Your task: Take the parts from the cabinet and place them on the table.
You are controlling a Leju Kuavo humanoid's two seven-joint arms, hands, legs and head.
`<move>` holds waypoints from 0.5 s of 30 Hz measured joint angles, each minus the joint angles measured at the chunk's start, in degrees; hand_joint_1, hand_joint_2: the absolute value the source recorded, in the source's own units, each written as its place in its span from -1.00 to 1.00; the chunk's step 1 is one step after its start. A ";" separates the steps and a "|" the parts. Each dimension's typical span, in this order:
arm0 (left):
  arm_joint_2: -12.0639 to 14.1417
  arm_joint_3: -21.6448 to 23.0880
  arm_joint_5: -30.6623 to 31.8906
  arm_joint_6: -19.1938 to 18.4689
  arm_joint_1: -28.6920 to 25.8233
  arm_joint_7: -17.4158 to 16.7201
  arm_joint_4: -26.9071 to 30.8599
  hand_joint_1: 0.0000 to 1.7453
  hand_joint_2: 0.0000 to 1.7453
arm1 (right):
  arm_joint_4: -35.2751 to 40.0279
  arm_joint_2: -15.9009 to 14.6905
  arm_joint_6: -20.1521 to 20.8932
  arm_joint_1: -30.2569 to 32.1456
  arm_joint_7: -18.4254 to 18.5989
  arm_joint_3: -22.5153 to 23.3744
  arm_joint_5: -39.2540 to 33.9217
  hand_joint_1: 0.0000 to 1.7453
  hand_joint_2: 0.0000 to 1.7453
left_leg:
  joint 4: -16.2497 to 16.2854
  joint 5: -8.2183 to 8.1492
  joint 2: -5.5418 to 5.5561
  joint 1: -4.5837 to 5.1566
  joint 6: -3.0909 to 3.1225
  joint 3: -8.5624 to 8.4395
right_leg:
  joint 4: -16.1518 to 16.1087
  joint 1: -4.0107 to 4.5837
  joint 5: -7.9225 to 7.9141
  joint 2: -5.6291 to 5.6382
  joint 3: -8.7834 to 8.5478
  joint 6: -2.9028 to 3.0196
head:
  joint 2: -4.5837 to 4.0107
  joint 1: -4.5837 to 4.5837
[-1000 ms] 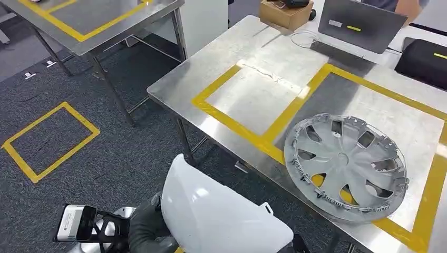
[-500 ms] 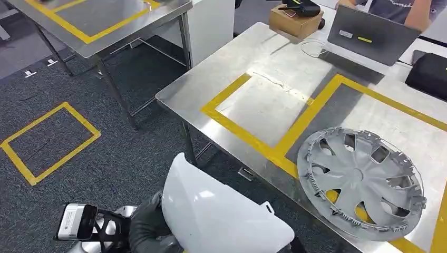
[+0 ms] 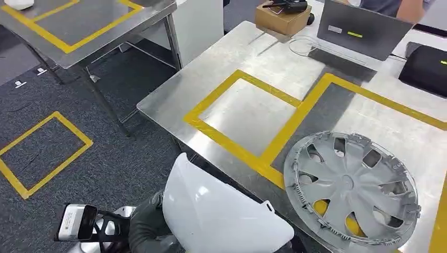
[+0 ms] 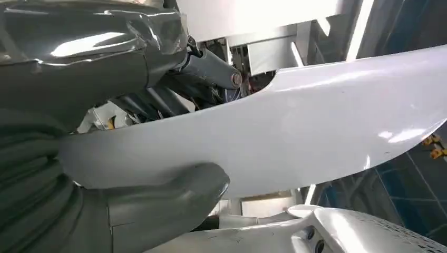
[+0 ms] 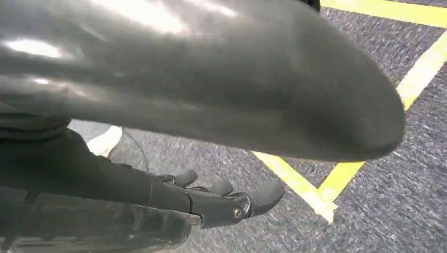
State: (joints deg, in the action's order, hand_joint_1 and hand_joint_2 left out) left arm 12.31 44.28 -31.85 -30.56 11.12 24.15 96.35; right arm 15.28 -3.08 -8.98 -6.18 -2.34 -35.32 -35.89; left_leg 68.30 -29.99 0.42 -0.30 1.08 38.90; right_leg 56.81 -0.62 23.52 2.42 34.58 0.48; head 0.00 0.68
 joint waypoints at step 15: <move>-0.46 0.48 -0.13 -0.66 0.77 -0.26 -0.04 1.00 1.00 | -0.07 0.22 0.20 0.37 -1.09 0.92 -0.48 -1.00 -1.00 | -13.62 6.31 -2.59 0.59 2.79 -6.36 | 12.44 -1.07 5.28 -2.23 5.88 -3.17 | 0.00 -0.24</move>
State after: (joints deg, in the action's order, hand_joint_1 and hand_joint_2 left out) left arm 11.85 44.76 -31.98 -31.21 11.89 23.89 96.30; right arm 15.21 -2.86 -8.79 -5.81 -3.43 -34.40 -36.37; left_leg 54.68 -23.69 -2.17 0.28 3.87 32.54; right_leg 69.25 -1.69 28.80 0.19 40.46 -2.68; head 0.00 0.44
